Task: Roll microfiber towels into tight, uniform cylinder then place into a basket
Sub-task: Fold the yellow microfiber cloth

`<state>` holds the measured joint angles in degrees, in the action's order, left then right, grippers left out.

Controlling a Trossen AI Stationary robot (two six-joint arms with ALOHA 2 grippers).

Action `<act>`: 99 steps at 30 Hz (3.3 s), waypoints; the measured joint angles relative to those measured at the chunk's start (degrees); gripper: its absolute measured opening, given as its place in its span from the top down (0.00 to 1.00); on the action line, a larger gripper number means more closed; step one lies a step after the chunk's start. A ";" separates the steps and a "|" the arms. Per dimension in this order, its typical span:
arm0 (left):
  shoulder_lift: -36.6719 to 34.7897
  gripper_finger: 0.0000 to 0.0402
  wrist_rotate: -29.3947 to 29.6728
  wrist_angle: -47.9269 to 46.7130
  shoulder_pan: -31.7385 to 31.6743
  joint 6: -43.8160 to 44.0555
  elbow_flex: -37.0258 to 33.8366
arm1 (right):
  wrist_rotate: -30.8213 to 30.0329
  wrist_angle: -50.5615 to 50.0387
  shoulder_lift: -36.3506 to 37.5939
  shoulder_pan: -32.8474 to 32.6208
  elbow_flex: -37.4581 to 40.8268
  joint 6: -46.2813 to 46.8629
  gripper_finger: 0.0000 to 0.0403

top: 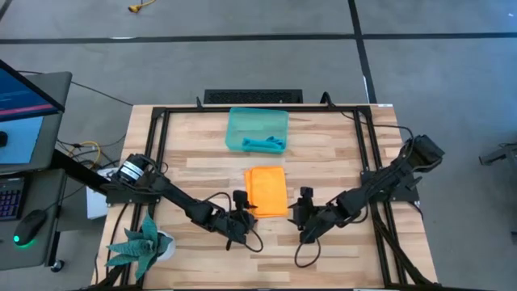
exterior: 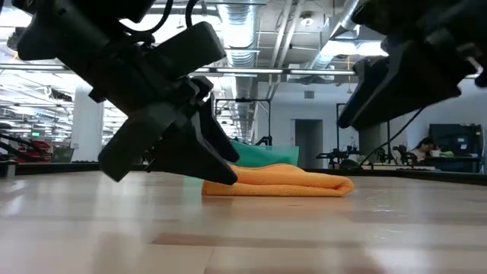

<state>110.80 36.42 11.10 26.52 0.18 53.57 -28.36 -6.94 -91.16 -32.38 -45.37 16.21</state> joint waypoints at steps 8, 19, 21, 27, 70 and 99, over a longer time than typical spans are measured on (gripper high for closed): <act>-0.07 0.44 -3.61 -3.35 -0.02 2.37 0.00 | 0.02 4.01 -10.65 0.39 -1.46 -6.27 0.46; -0.20 0.44 -6.10 -3.99 -2.44 6.32 -0.49 | -0.42 4.42 -15.41 1.90 -4.21 -10.17 0.46; -0.29 0.44 -7.37 -4.28 -3.06 7.32 -0.49 | 0.13 3.19 -14.54 2.03 -4.18 -10.15 0.46; -0.31 0.44 -8.36 -5.07 -3.82 10.11 -0.47 | 0.15 -6.20 -11.76 2.21 -5.97 -6.70 0.46; -0.04 0.44 -9.20 -5.53 -4.61 18.37 -0.60 | 1.33 -2.93 -11.24 4.18 -2.71 -3.04 0.46; -0.04 0.44 -10.07 -5.58 -4.66 19.08 -0.60 | 1.83 1.31 -11.25 4.20 -4.54 -6.20 0.46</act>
<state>110.76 26.35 5.52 21.87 19.25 52.97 -26.53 -5.63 -102.41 -28.18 -49.91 10.01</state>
